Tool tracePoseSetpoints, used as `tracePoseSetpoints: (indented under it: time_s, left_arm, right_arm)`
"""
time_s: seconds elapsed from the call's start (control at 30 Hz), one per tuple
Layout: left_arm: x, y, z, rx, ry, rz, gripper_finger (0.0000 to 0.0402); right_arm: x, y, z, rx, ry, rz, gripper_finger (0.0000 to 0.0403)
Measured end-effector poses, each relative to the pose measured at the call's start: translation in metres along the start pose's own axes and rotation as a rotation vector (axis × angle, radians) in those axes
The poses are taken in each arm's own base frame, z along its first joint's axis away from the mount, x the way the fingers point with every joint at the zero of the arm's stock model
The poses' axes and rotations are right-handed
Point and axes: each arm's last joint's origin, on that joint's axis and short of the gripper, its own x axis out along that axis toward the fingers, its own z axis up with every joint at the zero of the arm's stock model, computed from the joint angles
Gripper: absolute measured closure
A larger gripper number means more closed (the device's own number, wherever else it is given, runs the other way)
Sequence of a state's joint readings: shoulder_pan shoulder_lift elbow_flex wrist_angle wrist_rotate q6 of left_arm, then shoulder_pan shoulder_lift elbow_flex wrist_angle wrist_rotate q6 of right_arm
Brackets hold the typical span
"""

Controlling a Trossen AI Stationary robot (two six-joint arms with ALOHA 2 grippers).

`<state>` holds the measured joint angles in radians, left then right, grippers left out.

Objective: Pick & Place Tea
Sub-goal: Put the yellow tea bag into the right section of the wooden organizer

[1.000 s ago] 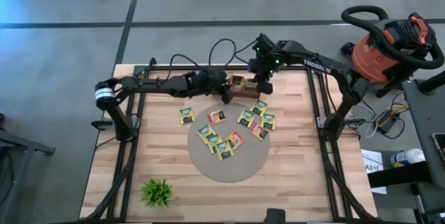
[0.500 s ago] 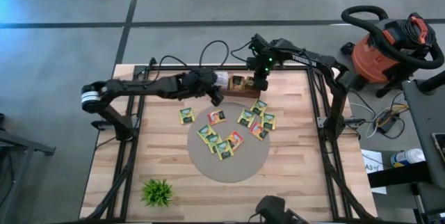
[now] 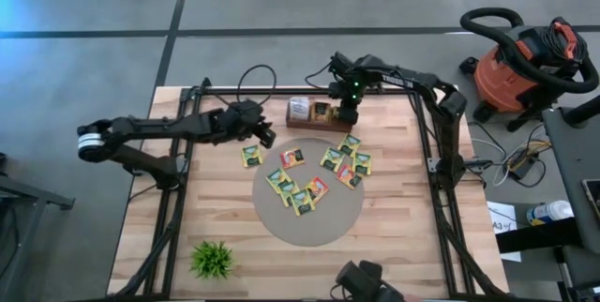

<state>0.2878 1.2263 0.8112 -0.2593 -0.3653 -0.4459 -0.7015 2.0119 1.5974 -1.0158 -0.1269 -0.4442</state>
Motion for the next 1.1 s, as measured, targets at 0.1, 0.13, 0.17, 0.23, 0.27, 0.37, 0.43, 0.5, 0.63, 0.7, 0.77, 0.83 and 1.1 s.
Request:
tracePoseSetpoints:
  time_s: [0.1,0.13,0.17,0.23,0.27,0.37,0.43,0.5,0.63,0.7,0.77,0.83,1.1]
  left_arm:
    - [-0.004,0.005,-0.007,-0.014,-0.010,-0.002,0.0259]
    - [-0.006,0.006,-0.008,-0.015,-0.012,-0.003,0.0259]
    - [-0.007,0.007,-0.009,-0.016,-0.015,-0.004,0.0259]
    - [-0.008,0.010,-0.012,-0.014,-0.011,-0.001,0.0259]
    - [-0.009,0.010,-0.013,-0.014,-0.013,-0.002,0.0259]
    - [-0.009,0.012,-0.016,-0.012,-0.009,-0.001,0.0259]
    - [-0.009,0.012,-0.017,-0.012,-0.009,0.000,0.0259]
    - [-0.009,0.012,-0.017,-0.012,-0.009,0.000,0.0259]
    - [-0.010,0.012,-0.016,-0.017,-0.011,-0.002,0.0259]
    - [-0.010,0.011,-0.015,-0.032,-0.014,-0.003,0.0259]
    - [-0.010,0.011,-0.014,-0.044,-0.016,-0.004,0.0259]
    - [-0.011,0.011,-0.013,-0.066,-0.019,-0.006,0.0259]
    - [-0.014,0.008,-0.007,-0.208,-0.032,-0.025,0.0259]
  right_arm:
    - [0.001,-0.001,0.000,-0.002,0.009,-0.020,0.0394]
    - [0.002,-0.001,0.001,-0.002,0.005,-0.024,0.0394]
    - [0.002,-0.001,0.002,-0.002,-0.001,-0.029,0.0394]
    - [0.002,-0.002,0.002,-0.002,-0.007,-0.032,0.0394]
    - [0.002,-0.002,0.002,-0.003,-0.007,-0.032,0.0394]
    - [0.002,-0.002,0.002,-0.002,-0.008,-0.031,0.0390]
    - [0.002,-0.002,0.002,0.015,-0.012,-0.028,0.0379]
    - [0.002,-0.002,0.003,0.028,-0.014,-0.026,0.0360]
    - [0.001,-0.002,0.003,0.030,-0.016,-0.028,0.0311]
    - [0.000,-0.002,0.003,0.027,-0.021,-0.033,0.0288]
    - [-0.004,-0.001,0.003,0.021,-0.031,-0.038,0.0269]
    - [-0.010,-0.001,0.005,0.017,-0.052,-0.048,0.0253]
    - [-0.047,0.005,0.003,-0.034,-0.162,-0.103,0.0228]
